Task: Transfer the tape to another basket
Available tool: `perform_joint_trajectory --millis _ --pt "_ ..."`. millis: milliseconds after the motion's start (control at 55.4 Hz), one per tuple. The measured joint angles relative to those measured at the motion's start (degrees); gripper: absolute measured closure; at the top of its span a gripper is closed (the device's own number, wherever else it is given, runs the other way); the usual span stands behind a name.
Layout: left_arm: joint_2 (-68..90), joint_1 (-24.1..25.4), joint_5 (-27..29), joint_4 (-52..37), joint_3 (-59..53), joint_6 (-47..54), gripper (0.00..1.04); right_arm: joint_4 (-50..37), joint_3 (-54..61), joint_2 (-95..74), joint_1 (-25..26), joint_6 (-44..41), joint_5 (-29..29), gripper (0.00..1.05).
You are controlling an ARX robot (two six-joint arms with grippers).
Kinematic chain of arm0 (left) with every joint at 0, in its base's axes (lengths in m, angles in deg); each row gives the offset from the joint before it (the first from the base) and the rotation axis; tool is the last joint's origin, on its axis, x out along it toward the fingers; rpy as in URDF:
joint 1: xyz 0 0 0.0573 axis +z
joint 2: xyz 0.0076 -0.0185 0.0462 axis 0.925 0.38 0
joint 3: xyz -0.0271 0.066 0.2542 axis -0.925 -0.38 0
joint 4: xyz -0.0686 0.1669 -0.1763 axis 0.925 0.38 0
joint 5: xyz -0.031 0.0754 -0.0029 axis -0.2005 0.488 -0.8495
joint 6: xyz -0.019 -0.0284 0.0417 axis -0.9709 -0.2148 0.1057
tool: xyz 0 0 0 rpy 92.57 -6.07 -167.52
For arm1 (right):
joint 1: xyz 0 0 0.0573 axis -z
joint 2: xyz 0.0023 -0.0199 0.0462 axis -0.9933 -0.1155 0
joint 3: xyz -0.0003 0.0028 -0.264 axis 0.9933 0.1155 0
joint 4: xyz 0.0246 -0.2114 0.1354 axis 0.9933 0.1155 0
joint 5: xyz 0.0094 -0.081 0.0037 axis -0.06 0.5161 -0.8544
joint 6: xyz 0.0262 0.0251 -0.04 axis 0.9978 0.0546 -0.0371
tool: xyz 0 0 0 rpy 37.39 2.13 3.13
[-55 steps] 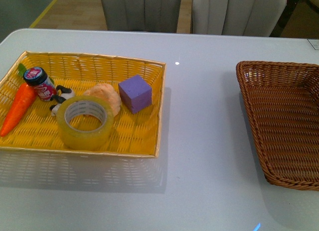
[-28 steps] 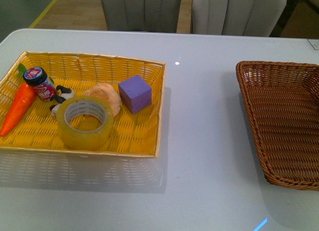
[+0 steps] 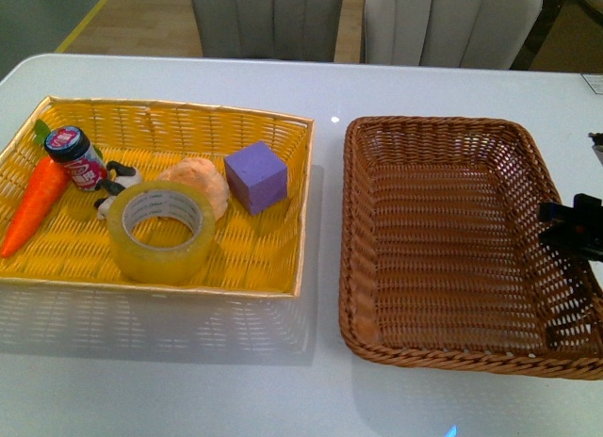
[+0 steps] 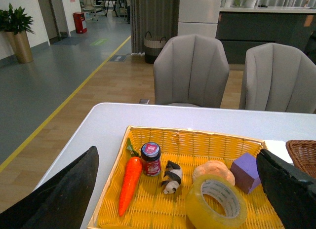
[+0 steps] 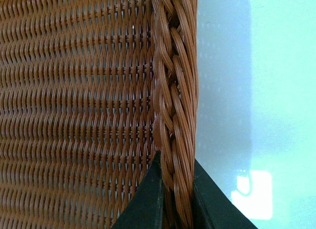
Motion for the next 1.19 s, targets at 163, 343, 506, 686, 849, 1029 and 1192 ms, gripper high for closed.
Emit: perform_joint_trajectory --millis 163,343,506,686,849,1029,1192 --pt "0.0 0.0 0.0 0.0 0.0 0.0 0.09 0.11 0.0 0.0 -2.75 2.75 1.4 1.0" --pt "0.0 0.0 0.0 0.0 0.0 0.02 0.09 1.09 -0.37 0.0 -4.11 3.82 1.73 1.0" --pt "0.0 0.0 0.0 0.0 0.0 0.02 0.09 1.55 -0.94 -0.37 -4.5 3.85 1.68 0.84" --pt "0.0 0.0 0.0 0.0 0.0 0.02 0.09 0.04 -0.61 0.33 -3.98 3.85 1.7 0.55" --pt "0.0 0.0 0.02 0.0 0.0 0.0 0.09 -3.34 3.17 5.88 -0.96 3.67 2.93 0.26" --pt "0.0 0.0 0.0 0.0 0.0 0.02 0.09 -7.69 11.3 19.23 1.84 2.6 0.09 0.09" --pt "0.0 0.0 0.0 0.0 0.0 0.0 0.09 -8.98 19.69 33.79 2.97 2.36 -2.1 0.09"
